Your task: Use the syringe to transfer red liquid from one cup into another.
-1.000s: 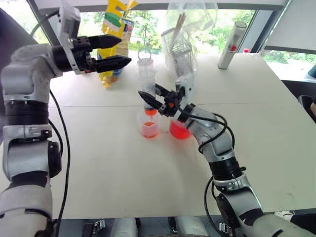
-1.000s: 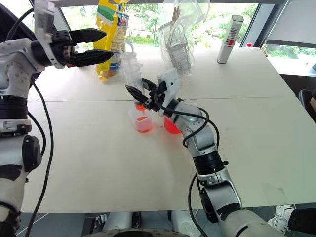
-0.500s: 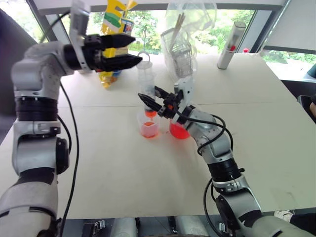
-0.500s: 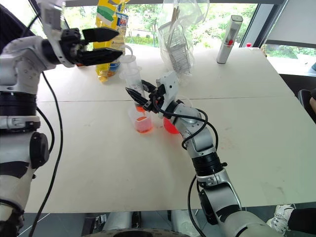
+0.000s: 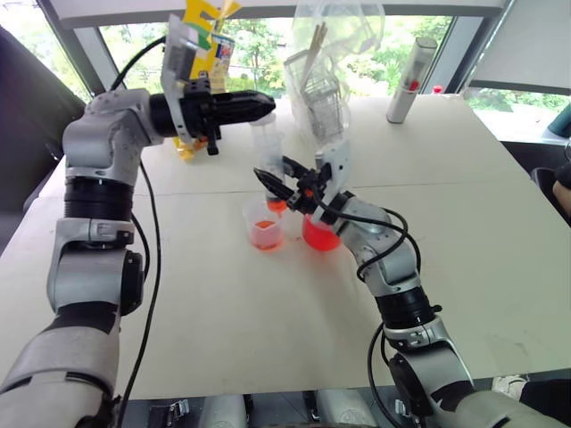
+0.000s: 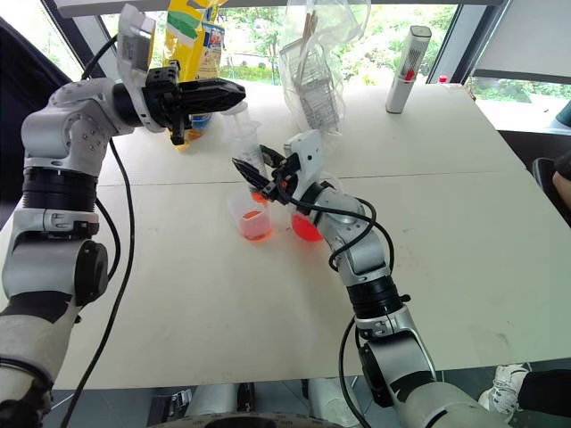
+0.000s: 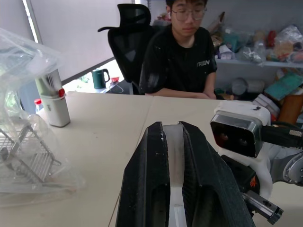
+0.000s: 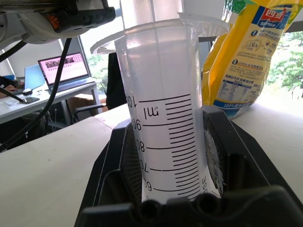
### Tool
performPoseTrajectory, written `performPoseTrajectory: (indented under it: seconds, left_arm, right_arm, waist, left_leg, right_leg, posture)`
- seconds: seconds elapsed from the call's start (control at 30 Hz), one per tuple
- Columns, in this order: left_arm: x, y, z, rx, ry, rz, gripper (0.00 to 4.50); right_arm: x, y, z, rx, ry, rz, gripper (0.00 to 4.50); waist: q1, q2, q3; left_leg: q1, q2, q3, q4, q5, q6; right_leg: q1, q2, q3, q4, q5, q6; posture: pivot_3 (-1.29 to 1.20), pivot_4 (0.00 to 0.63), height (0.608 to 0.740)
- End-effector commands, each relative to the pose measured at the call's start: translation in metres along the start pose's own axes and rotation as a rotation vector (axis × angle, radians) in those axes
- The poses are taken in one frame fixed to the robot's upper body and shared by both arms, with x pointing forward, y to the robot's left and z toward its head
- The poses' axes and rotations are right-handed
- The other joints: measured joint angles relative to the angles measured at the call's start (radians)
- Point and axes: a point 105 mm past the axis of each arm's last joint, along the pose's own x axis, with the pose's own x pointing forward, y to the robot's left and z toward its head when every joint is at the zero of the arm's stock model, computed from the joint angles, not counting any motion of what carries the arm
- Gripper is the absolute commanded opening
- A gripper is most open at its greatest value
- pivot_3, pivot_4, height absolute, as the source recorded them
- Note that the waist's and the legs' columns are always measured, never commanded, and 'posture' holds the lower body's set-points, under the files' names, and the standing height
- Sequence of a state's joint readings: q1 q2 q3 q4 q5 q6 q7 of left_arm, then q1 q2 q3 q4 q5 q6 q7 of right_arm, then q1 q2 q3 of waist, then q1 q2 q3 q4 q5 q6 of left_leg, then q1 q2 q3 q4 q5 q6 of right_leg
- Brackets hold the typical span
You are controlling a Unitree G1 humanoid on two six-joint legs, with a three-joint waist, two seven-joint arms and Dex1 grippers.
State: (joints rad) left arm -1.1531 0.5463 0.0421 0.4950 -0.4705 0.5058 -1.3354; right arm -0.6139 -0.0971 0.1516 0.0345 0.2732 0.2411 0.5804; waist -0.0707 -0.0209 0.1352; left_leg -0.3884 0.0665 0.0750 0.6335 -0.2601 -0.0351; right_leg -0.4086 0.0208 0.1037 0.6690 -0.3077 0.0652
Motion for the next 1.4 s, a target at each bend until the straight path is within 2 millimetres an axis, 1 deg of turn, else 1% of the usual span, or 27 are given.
performPoseTrajectory:
  seconds: [0.03, 0.2, 0.4, 0.63, 0.8, 1.0, 1.07, 1.13, 1.3, 1.33, 1.37, 1.4]
  left_arm:
    - [-0.002, -0.005, 0.011, 0.051, 0.007, -0.009, 0.07]
    - [0.000, -0.014, -0.015, 0.062, 0.114, -0.041, 0.07]
    - [0.002, -0.015, -0.028, 0.054, 0.144, -0.034, 0.07]
    - [0.003, -0.018, -0.040, 0.044, 0.172, -0.036, 0.07]
    - [0.002, -0.022, -0.049, 0.031, 0.188, -0.035, 0.07]
    - [-0.001, -0.024, -0.060, 0.015, 0.209, -0.018, 0.07]
    - [-0.001, -0.024, -0.061, 0.014, 0.210, -0.015, 0.07]
    - [-0.003, -0.023, -0.054, 0.007, 0.186, -0.007, 0.07]
    - [-0.004, -0.018, -0.027, -0.034, 0.072, 0.025, 0.07]
    - [-0.004, -0.017, -0.024, -0.039, 0.061, 0.030, 0.47]
    - [-0.004, -0.017, -0.023, -0.042, 0.057, 0.034, 0.95]
    - [-0.004, -0.016, -0.022, -0.045, 0.052, 0.039, 1.31]
  right_arm:
    - [0.004, 0.008, 0.019, -0.035, -0.069, 0.038, 1.44]
    - [0.006, 0.007, 0.035, -0.044, -0.106, 0.040, 1.44]
    - [0.011, 0.008, 0.057, -0.045, -0.158, 0.043, 1.44]
    - [0.012, 0.006, 0.081, -0.048, -0.200, 0.044, 1.44]
    - [0.008, 0.003, 0.093, -0.027, -0.214, 0.037, 1.44]
    - [0.005, 0.004, 0.096, 0.037, -0.207, 0.052, 1.44]
    - [0.004, 0.005, 0.096, 0.050, -0.202, 0.058, 1.44]
    - [0.005, 0.006, 0.091, 0.054, -0.184, 0.062, 1.44]
    - [0.006, 0.010, 0.073, 0.091, -0.147, 0.078, 1.44]
    - [0.007, 0.010, 0.069, 0.095, -0.138, 0.077, 1.44]
    - [0.007, 0.010, 0.066, 0.098, -0.131, 0.076, 1.44]
    - [0.007, 0.010, 0.063, 0.101, -0.124, 0.076, 1.44]
  waist:
    - [0.000, 0.000, 0.000]
    - [0.000, 0.000, 0.000]
    - [0.001, 0.000, 0.000]
    - [0.001, 0.000, 0.000]
    - [0.001, 0.000, 0.000]
    - [0.001, 0.000, 0.000]
    - [0.001, 0.000, 0.000]
    - [0.001, 0.000, 0.000]
    - [0.001, 0.000, 0.000]
    - [0.001, 0.000, 0.000]
    - [0.001, 0.000, 0.000]
    - [0.001, 0.000, 0.000]
  left_leg:
    - [0.000, 0.000, 0.000, 0.000, 0.000, 0.000]
    - [0.000, 0.000, 0.000, 0.000, 0.000, 0.000]
    - [0.000, 0.000, 0.000, 0.000, 0.000, 0.000]
    - [0.000, 0.000, 0.000, 0.000, 0.000, 0.000]
    - [0.000, 0.000, 0.000, 0.000, 0.000, 0.000]
    - [0.000, 0.000, -0.001, 0.000, 0.000, 0.000]
    - [0.000, 0.000, -0.001, 0.000, 0.000, 0.000]
    - [0.000, 0.000, -0.001, 0.000, 0.000, 0.000]
    - [0.000, 0.000, -0.001, 0.000, 0.000, 0.000]
    - [0.000, 0.000, -0.001, 0.000, 0.000, 0.000]
    - [0.000, 0.000, -0.001, 0.000, 0.000, 0.000]
    - [0.000, 0.000, -0.001, 0.000, 0.000, 0.000]
  right_leg:
    - [0.000, 0.000, 0.000, 0.000, 0.000, 0.000]
    - [0.000, 0.000, 0.000, 0.000, 0.000, 0.000]
    - [0.000, 0.000, 0.000, 0.000, 0.000, 0.000]
    - [0.000, 0.000, 0.000, 0.000, 0.000, 0.000]
    - [0.000, 0.000, 0.000, 0.000, 0.000, 0.000]
    - [0.000, 0.000, 0.000, 0.000, 0.000, 0.000]
    - [0.000, 0.000, 0.000, 0.000, 0.000, 0.000]
    - [0.000, 0.000, 0.000, 0.000, 0.000, 0.000]
    - [0.000, 0.000, 0.000, 0.000, 0.000, 0.000]
    - [0.000, 0.000, 0.000, 0.000, 0.000, 0.000]
    - [0.000, 0.000, 0.000, 0.000, 0.000, 0.000]
    - [0.000, 0.000, 0.000, 0.000, 0.000, 0.000]
  posture:
    - [0.00, 0.150, 0.739]
    - [0.00, 0.150, 0.739]
    - [0.00, 0.150, 0.739]
    - [0.00, 0.150, 0.739]
    - [0.00, 0.150, 0.739]
    - [0.00, 0.150, 0.739]
    - [0.00, 0.150, 0.739]
    - [0.00, 0.150, 0.739]
    - [0.00, 0.150, 0.739]
    - [0.00, 0.150, 0.739]
    - [0.00, 0.150, 0.739]
    - [0.00, 0.150, 0.739]
